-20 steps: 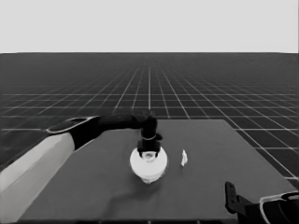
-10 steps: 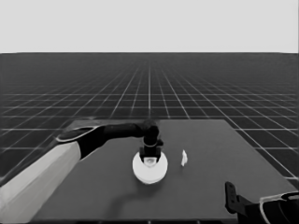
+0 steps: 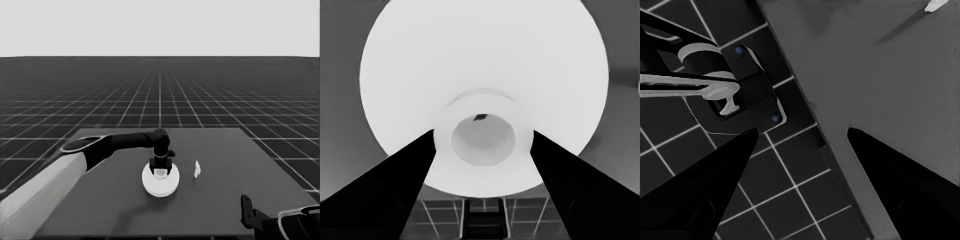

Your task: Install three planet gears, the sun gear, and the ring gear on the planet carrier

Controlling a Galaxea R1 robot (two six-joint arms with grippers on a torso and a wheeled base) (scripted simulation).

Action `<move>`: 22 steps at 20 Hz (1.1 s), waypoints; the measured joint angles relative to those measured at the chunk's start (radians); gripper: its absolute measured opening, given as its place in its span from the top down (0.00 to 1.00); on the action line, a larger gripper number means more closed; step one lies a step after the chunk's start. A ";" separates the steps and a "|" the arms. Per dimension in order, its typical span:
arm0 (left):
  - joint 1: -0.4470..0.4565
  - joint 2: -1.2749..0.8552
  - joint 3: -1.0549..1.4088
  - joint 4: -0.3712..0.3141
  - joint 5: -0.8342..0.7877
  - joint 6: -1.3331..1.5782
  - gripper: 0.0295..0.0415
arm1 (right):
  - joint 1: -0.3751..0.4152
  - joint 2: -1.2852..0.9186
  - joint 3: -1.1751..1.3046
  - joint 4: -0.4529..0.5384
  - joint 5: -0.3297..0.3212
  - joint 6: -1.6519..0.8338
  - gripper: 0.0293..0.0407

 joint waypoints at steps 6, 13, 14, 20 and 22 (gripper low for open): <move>0.009 -0.002 -0.001 0.000 0.002 0.052 0.56 | 0.000 0.000 0.000 0.000 0.000 0.000 0.19; 0.012 -0.002 -0.001 0.000 0.002 0.113 0.56 | 0.000 0.000 0.000 0.000 0.000 0.000 0.19; 0.012 -0.002 -0.001 0.000 0.002 0.122 0.56 | 0.000 0.000 0.000 0.000 0.000 0.000 0.19; 0.012 -0.002 -0.001 0.000 0.002 0.174 0.56 | 0.000 0.000 0.000 0.000 0.000 0.000 0.19; 0.013 -0.002 -0.001 0.000 0.002 0.192 0.56 | 0.000 0.000 0.000 0.000 0.000 0.000 0.19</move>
